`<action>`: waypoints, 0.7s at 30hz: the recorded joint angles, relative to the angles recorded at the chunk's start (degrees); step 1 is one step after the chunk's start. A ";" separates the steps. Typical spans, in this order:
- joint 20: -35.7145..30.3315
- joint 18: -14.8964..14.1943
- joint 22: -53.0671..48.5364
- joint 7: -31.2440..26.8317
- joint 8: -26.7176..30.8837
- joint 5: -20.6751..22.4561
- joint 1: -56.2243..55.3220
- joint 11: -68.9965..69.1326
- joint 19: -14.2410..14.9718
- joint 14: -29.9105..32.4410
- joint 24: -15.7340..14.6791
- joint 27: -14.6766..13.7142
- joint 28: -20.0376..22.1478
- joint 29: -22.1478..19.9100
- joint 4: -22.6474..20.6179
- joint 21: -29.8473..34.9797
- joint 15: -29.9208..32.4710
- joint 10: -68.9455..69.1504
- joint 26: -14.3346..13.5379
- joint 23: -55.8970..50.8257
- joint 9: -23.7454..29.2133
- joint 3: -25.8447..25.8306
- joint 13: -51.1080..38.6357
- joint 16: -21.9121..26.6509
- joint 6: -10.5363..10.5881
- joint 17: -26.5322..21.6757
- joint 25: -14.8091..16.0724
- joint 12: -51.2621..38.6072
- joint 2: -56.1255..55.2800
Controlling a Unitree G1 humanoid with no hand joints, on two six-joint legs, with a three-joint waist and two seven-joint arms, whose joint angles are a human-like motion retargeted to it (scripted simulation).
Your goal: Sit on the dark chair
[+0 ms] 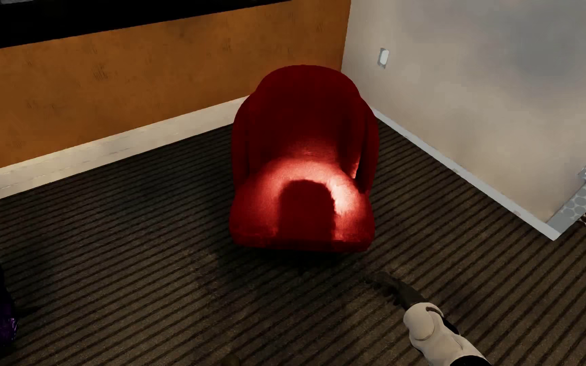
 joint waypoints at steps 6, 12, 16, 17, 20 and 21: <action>0.66 -2.07 1.27 2.65 5.58 -9.20 8.82 44.92 11.53 -2.68 5.08 -1.16 -2.02 3.90 -0.53 -2.94 8.28 12.08 -1.73 0.74 1.27 -2.88 4.81 -0.28 0.13 3.04 -3.03 -1.72 -12.54; -9.19 4.18 -4.43 9.65 7.12 -6.18 27.43 47.90 6.94 -8.71 8.41 2.70 -2.21 3.80 -4.17 -11.50 5.05 -1.30 -6.44 17.32 5.37 -10.10 12.42 8.86 0.51 7.17 -7.69 -19.40 -40.25; -9.59 8.11 -5.92 13.02 -5.33 4.87 33.83 14.79 -14.89 -15.34 4.81 2.93 -1.21 3.54 -9.48 -17.52 14.84 2.35 -9.37 18.38 5.81 -9.64 19.51 16.56 -2.58 4.08 -8.67 -25.44 -32.59; -7.40 8.41 -7.42 11.60 -1.82 4.76 35.13 16.01 -15.69 -13.04 4.45 4.24 -0.82 2.81 -11.24 -16.19 13.51 1.98 -8.64 18.09 5.44 -9.37 20.44 16.43 -1.97 2.02 -7.86 -24.00 -32.45; -7.49 -3.59 -6.58 9.34 -1.25 6.71 16.90 11.14 -15.12 -15.02 0.21 5.76 1.10 1.13 -3.33 -17.55 11.36 49.03 -6.39 17.69 7.82 -7.38 19.87 12.73 0.35 -0.29 -5.07 -23.81 -24.41; -6.04 -1.99 -7.44 11.77 -0.50 4.73 11.53 12.99 -12.37 -16.59 2.04 3.13 0.01 1.91 -2.96 -15.97 8.28 57.95 -7.16 17.16 6.99 -6.19 18.23 12.19 -0.45 -1.50 -3.43 -22.27 -25.26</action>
